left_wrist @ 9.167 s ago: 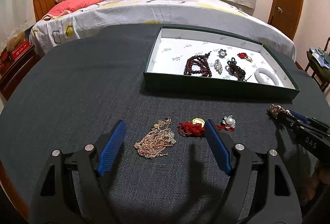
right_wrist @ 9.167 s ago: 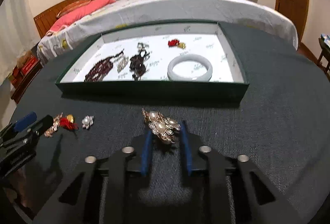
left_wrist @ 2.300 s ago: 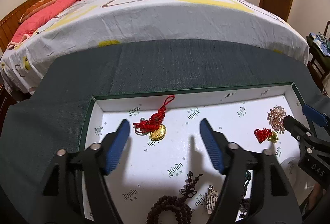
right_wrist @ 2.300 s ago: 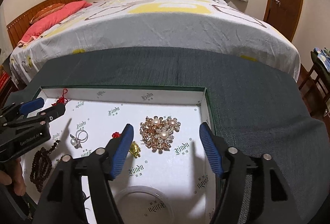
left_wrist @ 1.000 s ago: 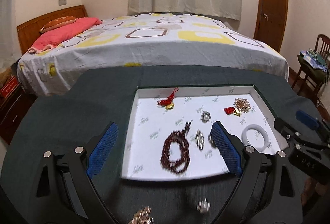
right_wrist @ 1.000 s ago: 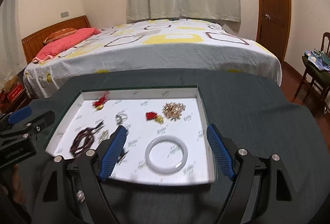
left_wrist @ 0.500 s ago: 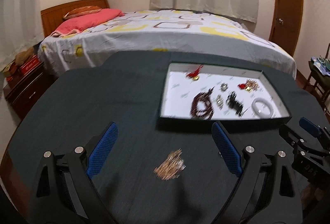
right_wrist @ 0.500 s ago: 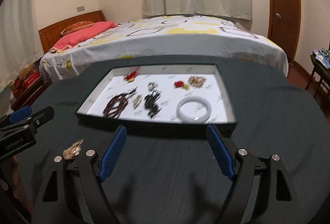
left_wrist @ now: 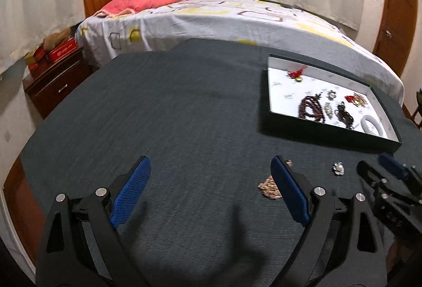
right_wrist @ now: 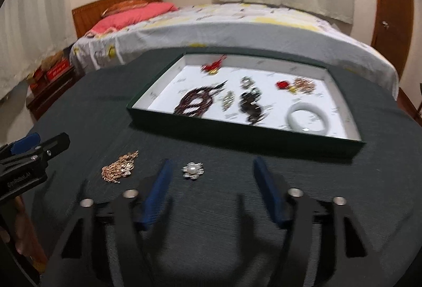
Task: Organize jewelry
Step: 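Grasp the small pearl flower brooch with the right gripper, then grasp the gold chain necklace with the left gripper while the right holds the brooch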
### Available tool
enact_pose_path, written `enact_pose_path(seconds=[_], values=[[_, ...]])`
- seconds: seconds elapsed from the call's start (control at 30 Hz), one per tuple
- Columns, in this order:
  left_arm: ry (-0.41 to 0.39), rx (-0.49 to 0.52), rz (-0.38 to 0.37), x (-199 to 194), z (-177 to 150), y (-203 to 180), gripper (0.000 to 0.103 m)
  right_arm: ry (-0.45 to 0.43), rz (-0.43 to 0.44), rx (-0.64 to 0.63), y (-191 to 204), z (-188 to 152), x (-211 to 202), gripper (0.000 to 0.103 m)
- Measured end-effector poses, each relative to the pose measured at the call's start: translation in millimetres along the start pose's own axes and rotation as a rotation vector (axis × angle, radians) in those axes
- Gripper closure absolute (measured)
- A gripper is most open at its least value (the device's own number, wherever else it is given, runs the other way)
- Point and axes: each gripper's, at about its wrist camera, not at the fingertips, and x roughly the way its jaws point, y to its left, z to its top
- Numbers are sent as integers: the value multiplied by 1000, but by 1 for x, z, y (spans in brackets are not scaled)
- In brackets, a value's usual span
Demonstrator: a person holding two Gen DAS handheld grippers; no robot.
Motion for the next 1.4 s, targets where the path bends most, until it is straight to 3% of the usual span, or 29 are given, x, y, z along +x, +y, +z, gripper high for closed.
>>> enact_pose_path(seconds=[0.53, 0.97, 1.4], values=[[26, 11, 22, 11, -3, 2, 13, 98, -10, -15, 7, -1, 32, 59], [35, 15, 23, 12, -4, 0, 13, 110, -2, -30, 7, -3, 34, 84], [38, 21, 25, 13, -6, 0, 13, 108, 17, -26, 7, -4, 33, 88]])
